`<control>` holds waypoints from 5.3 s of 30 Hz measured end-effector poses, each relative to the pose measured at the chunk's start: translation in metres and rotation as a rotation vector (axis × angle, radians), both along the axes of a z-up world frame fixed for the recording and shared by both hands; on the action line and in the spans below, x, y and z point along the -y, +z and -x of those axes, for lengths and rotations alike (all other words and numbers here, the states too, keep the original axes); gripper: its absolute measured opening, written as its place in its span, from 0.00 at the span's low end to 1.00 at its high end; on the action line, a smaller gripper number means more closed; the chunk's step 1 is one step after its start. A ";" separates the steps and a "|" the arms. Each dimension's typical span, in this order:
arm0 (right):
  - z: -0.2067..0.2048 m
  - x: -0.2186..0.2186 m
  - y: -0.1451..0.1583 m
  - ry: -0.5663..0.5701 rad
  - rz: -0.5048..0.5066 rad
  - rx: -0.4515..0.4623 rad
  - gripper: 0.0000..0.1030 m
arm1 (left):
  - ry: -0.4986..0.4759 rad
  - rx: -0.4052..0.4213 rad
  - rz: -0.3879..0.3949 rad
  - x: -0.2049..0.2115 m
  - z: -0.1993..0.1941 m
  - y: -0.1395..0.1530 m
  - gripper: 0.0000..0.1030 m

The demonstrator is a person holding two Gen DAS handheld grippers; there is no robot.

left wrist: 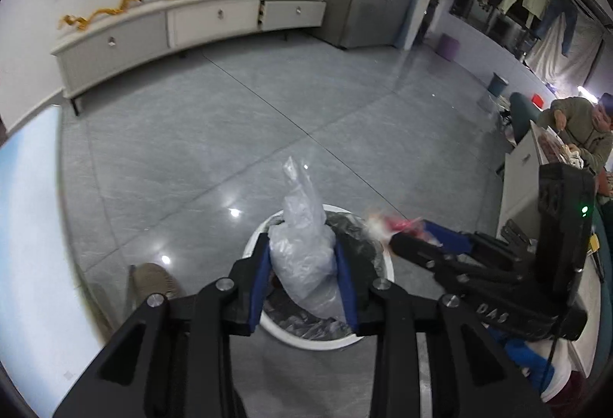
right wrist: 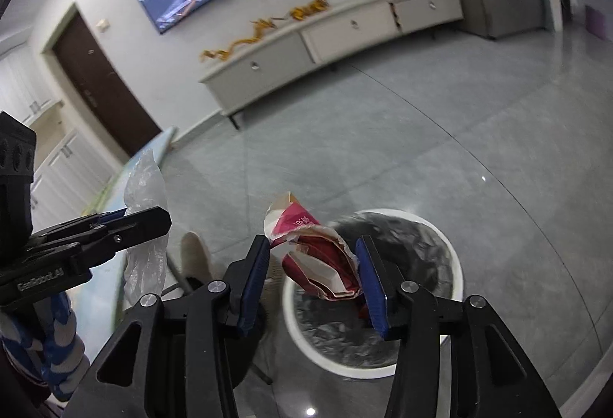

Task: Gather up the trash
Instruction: 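Carry clear bag and pink-white wrapper to the bin and release both, then move both tools back over the remaining trash on the table, then grasp the white plastic bag with the left gripper while the right grasps the purple bag, then carry white bag and purple bag to the bin and release both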

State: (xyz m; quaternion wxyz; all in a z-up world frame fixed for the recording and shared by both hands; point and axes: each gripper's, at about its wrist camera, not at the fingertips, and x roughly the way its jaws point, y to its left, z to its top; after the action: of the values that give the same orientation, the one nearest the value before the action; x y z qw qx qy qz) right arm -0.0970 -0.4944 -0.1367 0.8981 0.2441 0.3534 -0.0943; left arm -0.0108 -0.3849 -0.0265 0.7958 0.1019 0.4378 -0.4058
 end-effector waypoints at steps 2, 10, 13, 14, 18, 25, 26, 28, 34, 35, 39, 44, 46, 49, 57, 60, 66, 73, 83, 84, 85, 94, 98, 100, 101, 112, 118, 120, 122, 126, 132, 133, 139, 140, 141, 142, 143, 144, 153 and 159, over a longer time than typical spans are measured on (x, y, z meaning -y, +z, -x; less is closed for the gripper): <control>-0.003 0.006 -0.007 -0.016 -0.002 -0.021 0.53 | -0.011 -0.025 -0.004 0.014 -0.006 -0.009 0.37; 0.004 0.018 -0.014 -0.057 -0.002 -0.057 0.57 | -0.013 -0.045 -0.007 0.033 -0.015 -0.022 0.47; 0.005 0.014 -0.009 -0.049 0.015 -0.057 0.57 | 0.001 -0.024 -0.004 0.027 -0.009 -0.018 0.47; 0.005 0.011 -0.006 -0.047 0.021 -0.055 0.57 | 0.007 -0.015 -0.002 0.026 -0.008 -0.016 0.47; 0.009 0.002 0.008 -0.035 0.051 -0.038 0.57 | 0.036 0.037 0.001 0.016 -0.001 -0.006 0.47; 0.022 -0.021 0.039 -0.020 0.114 0.006 0.57 | 0.072 0.127 0.005 -0.013 0.018 0.015 0.47; 0.024 -0.025 0.044 -0.017 0.122 0.014 0.57 | 0.077 0.141 0.006 -0.018 0.021 0.018 0.47; 0.026 -0.031 0.053 -0.011 0.133 0.027 0.57 | 0.088 0.165 0.008 -0.028 0.026 0.026 0.48; 0.033 -0.058 0.084 0.012 0.187 0.073 0.58 | 0.138 0.235 0.042 -0.062 0.040 0.051 0.59; 0.034 -0.062 0.088 0.015 0.194 0.079 0.58 | 0.145 0.245 0.049 -0.068 0.042 0.056 0.59; 0.041 -0.082 0.109 0.030 0.228 0.113 0.58 | 0.176 0.285 0.076 -0.092 0.050 0.073 0.59; 0.047 -0.107 0.131 0.051 0.269 0.143 0.58 | 0.215 0.330 0.103 -0.124 0.061 0.091 0.59; 0.048 -0.116 0.137 0.059 0.279 0.150 0.59 | 0.238 0.352 0.115 -0.141 0.066 0.098 0.59; 0.049 -0.131 0.146 0.081 0.291 0.164 0.59 | 0.273 0.381 0.133 -0.166 0.071 0.108 0.59; 0.047 -0.188 0.174 0.178 0.357 0.205 0.59 | 0.407 0.434 0.183 -0.232 0.079 0.126 0.59; 0.047 -0.207 0.182 0.211 0.378 0.221 0.59 | 0.450 0.455 0.202 -0.255 0.083 0.130 0.59; 0.048 -0.244 0.190 0.279 0.407 0.232 0.60 | 0.531 0.480 0.222 -0.298 0.093 0.135 0.59; 0.036 -0.281 0.194 0.374 0.414 0.245 0.60 | 0.598 0.461 0.201 -0.353 0.094 0.120 0.59; -0.010 -0.304 0.187 0.468 0.376 0.231 0.61 | 0.745 0.376 0.112 -0.441 0.071 0.077 0.73; -0.018 -0.306 0.183 0.482 0.367 0.223 0.61 | 0.753 0.373 0.106 -0.448 0.068 0.074 0.74; -0.023 -0.307 0.179 0.490 0.361 0.217 0.61 | 0.759 0.370 0.096 -0.455 0.065 0.070 0.74; -0.098 -0.330 0.139 0.597 0.302 0.145 0.61 | 0.746 0.309 0.011 -0.468 -0.001 0.045 0.79; -0.136 -0.344 0.122 0.646 0.282 0.120 0.61 | 0.712 0.281 -0.015 -0.462 -0.037 0.032 0.79; -0.157 -0.351 0.112 0.675 0.266 0.104 0.61 | 0.695 0.270 -0.033 -0.460 -0.056 0.024 0.79; -0.166 -0.355 0.107 0.687 0.259 0.098 0.61 | 0.688 0.262 -0.035 -0.459 -0.062 0.022 0.79; -0.252 -0.404 0.062 0.797 0.184 0.038 0.61 | 0.602 0.150 -0.025 -0.453 -0.114 -0.009 0.79; -0.270 -0.416 0.037 0.817 0.167 -0.015 0.61 | 0.594 0.087 0.013 -0.459 -0.115 -0.020 0.79; -0.270 -0.414 0.032 0.818 0.147 -0.027 0.61 | 0.598 0.081 0.020 -0.461 -0.114 -0.021 0.78; -0.269 -0.414 0.029 0.822 0.134 -0.033 0.56 | 0.596 0.073 0.026 -0.463 -0.113 -0.022 0.70; -0.261 -0.412 0.027 0.835 0.119 -0.034 0.35 | 0.602 0.061 0.028 -0.463 -0.107 -0.023 0.52; -0.234 -0.402 0.037 0.814 0.117 -0.006 0.31 | 0.631 0.065 0.034 -0.463 -0.082 -0.019 0.43; -0.228 -0.400 0.039 0.808 0.119 -0.001 0.31 | 0.634 0.071 0.034 -0.462 -0.077 -0.017 0.43; -0.181 -0.381 0.062 0.766 0.125 0.034 0.30 | 0.667 0.118 0.046 -0.461 -0.045 0.004 0.39; -0.174 -0.379 0.066 0.760 0.128 0.039 0.30 | 0.671 0.124 0.048 -0.461 -0.040 0.007 0.39; -0.164 -0.375 0.071 0.753 0.132 0.047 0.30 | 0.674 0.132 0.049 -0.461 -0.036 0.011 0.39; -0.156 -0.373 0.075 0.750 0.136 0.054 0.30 | 0.678 0.144 0.053 -0.460 -0.028 0.016 0.39; -0.149 -0.371 0.080 0.747 0.140 0.062 0.30 | 0.680 0.153 0.056 -0.460 -0.022 0.020 0.39; -0.137 -0.368 0.087 0.743 0.147 0.077 0.30 | 0.685 0.163 0.061 -0.460 -0.016 0.025 0.39; -0.062 -0.352 0.127 0.705 0.166 0.188 0.30 | 0.704 0.277 0.064 -0.442 0.042 0.069 0.38; -0.026 -0.330 0.134 0.665 0.160 0.234 0.30 | 0.695 0.377 0.014 -0.410 0.076 0.090 0.38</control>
State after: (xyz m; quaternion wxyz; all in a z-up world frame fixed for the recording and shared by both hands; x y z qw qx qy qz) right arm -0.0711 -0.1641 -0.0024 0.9304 0.0539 0.2996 0.2040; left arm -0.0868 0.0248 0.0638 0.9529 0.0151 0.2895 -0.0894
